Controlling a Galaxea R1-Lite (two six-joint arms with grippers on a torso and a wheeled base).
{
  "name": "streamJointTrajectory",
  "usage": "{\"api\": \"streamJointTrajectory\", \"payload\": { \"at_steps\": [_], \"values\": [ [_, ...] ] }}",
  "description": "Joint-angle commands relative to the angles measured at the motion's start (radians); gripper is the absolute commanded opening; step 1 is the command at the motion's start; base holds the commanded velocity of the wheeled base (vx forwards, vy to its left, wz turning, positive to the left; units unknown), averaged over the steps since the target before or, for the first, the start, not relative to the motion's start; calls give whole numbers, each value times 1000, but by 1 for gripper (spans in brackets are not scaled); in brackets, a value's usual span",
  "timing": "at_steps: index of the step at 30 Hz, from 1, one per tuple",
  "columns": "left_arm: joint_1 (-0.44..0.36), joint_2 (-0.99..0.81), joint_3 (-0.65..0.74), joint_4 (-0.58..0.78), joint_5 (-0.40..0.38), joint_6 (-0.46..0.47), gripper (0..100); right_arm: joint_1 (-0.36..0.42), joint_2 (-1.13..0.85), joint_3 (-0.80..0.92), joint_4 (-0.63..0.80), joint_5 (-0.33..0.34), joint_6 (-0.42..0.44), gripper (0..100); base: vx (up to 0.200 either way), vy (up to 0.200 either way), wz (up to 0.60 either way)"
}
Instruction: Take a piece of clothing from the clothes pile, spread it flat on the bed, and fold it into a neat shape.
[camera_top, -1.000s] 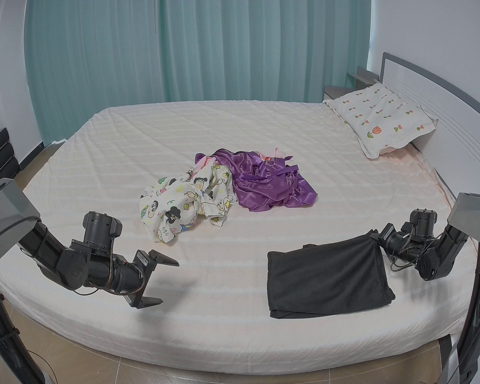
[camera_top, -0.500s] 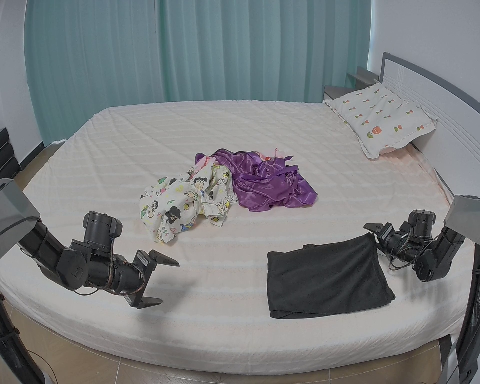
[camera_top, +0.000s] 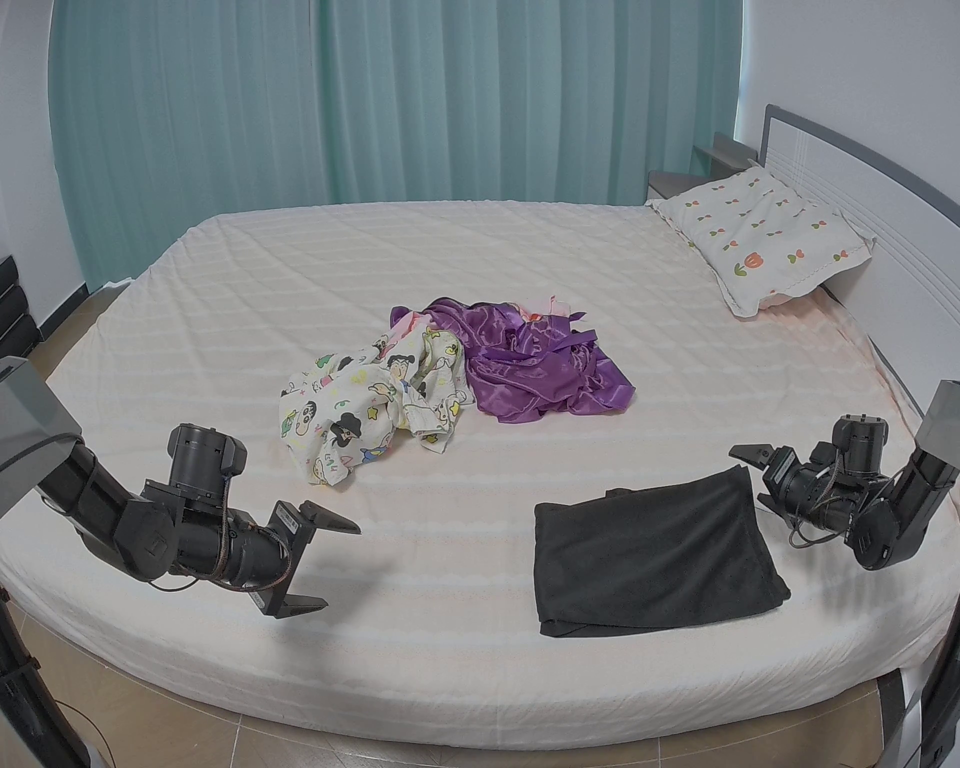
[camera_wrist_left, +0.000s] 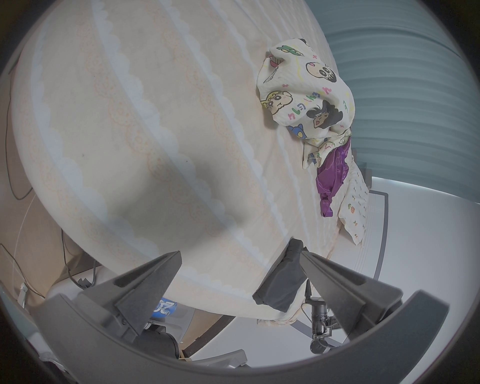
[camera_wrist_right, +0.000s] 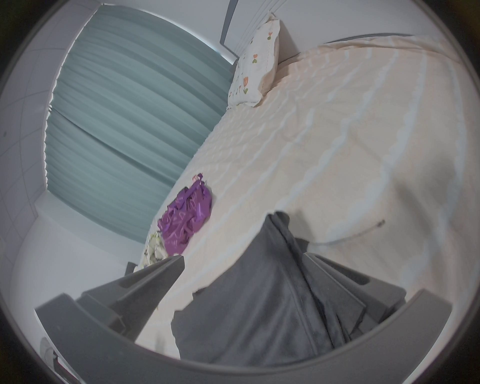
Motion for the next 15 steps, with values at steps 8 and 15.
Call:
{"api": "streamJointTrajectory", "payload": {
  "at_steps": [8, 15],
  "values": [
    [-6, 2, 1, 0, 4, 0, 100, 11, -140, 322, 2, 23, -264, 100, 0, 0, 0],
    [-6, 2, 1, 0, 5, 0, 100, 5, -148, 385, -7, 25, -293, 100, 0, 0, 0]
  ]
}}
